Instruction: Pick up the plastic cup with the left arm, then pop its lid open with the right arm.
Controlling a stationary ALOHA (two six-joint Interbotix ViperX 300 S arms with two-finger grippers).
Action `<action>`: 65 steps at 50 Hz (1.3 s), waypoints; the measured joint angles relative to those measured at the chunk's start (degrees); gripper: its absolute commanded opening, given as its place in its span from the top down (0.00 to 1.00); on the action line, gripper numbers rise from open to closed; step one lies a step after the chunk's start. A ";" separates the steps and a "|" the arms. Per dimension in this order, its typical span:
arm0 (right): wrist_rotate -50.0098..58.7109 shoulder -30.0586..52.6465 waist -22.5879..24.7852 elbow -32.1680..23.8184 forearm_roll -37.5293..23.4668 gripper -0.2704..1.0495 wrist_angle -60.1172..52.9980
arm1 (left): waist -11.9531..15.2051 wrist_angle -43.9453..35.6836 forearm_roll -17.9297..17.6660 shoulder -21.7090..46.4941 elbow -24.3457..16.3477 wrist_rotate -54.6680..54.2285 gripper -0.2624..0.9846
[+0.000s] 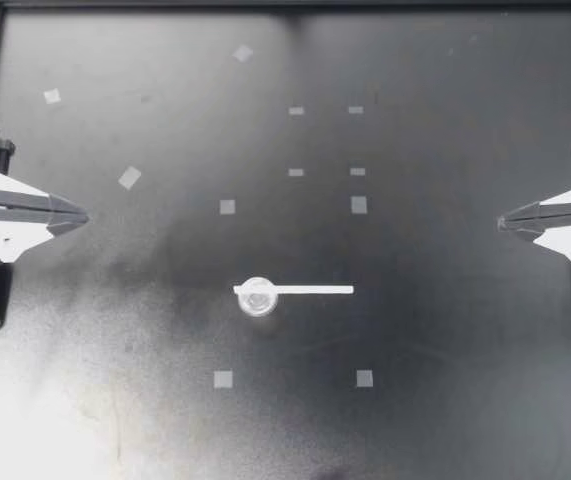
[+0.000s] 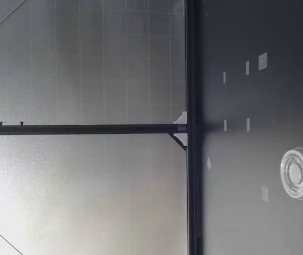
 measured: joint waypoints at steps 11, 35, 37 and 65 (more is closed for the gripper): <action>0.53 0.18 0.00 -0.26 0.26 0.86 0.18 | 0.00 -0.53 0.00 -1.41 0.70 2.81 0.84; 0.79 12.04 -2.90 -15.47 0.88 0.86 18.28 | 0.00 11.16 -0.09 5.36 -6.59 1.76 0.84; 0.79 13.97 -2.90 -16.35 0.97 0.86 18.72 | 0.00 11.60 -0.09 6.86 -6.86 1.67 0.84; 0.62 42.63 -2.37 -26.54 0.97 0.86 21.01 | 0.00 6.86 -0.88 22.68 -6.86 0.44 0.63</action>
